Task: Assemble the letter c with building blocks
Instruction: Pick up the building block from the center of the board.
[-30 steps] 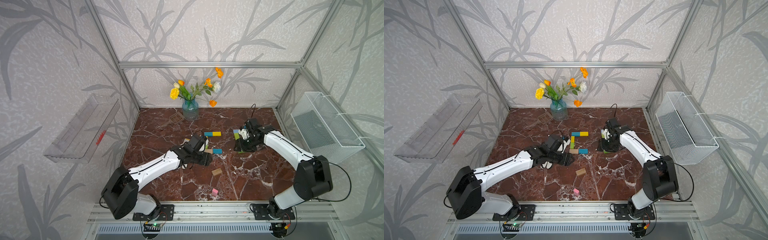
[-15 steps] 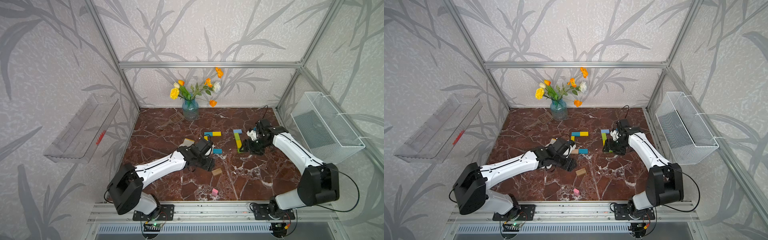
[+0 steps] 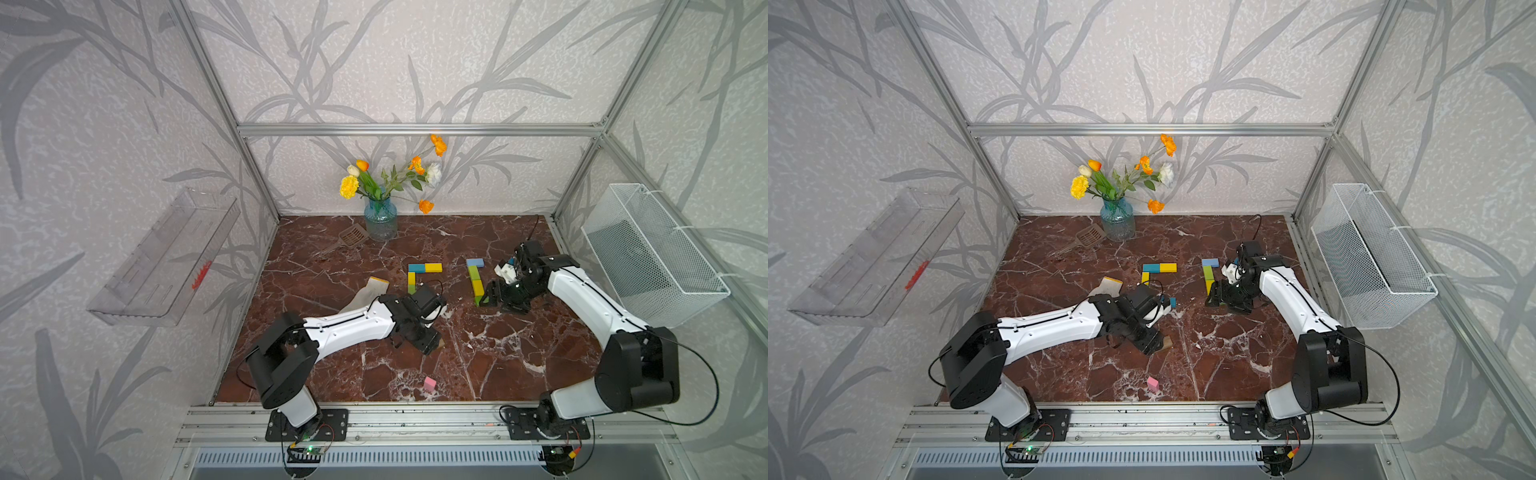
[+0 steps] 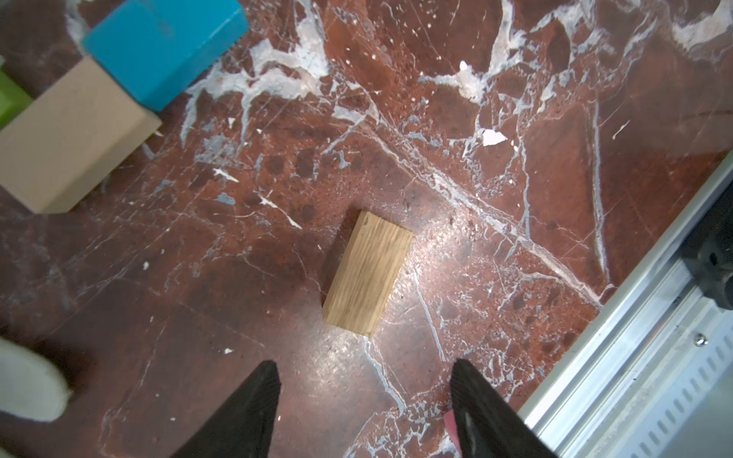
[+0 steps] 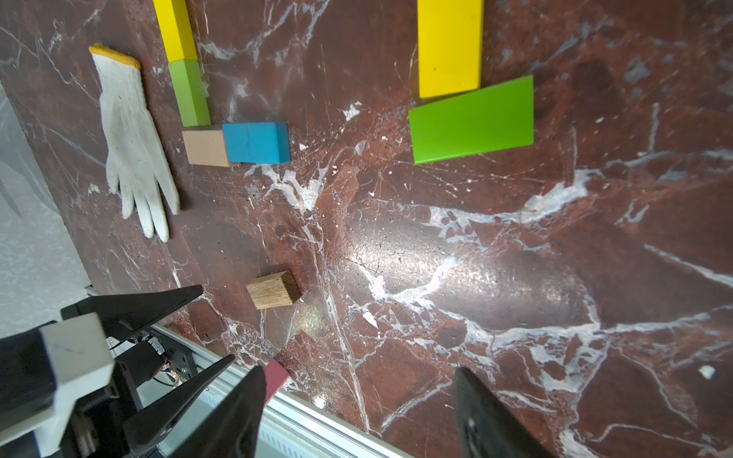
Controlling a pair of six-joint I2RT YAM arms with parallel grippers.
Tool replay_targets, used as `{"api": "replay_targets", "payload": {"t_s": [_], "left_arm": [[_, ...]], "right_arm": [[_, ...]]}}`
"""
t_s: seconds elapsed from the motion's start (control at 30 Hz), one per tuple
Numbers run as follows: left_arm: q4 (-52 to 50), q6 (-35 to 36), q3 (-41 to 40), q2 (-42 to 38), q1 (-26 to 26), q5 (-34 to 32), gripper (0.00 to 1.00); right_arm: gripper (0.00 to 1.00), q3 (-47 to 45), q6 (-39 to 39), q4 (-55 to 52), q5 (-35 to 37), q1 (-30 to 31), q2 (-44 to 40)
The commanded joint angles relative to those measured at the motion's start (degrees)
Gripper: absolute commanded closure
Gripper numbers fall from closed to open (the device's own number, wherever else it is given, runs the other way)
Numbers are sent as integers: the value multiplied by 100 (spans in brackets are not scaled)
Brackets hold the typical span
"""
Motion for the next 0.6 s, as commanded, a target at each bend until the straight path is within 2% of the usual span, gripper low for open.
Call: {"api": "replay_targets", "payload": {"t_s": [0.0,0.4,0.57], "left_arm": [[-339,377,341,312,-84,-136,30],[-741,950,994,1177,-320,-676,33],[-815,1078,1121,1386,-383,-620,41]], "right_arm": [[26,-39,-101,-83,-162,-63,-173],[26,-12,-117,-69,-329,-202,-155],[27,-126,-70,-22,-391,-284,-207]]}}
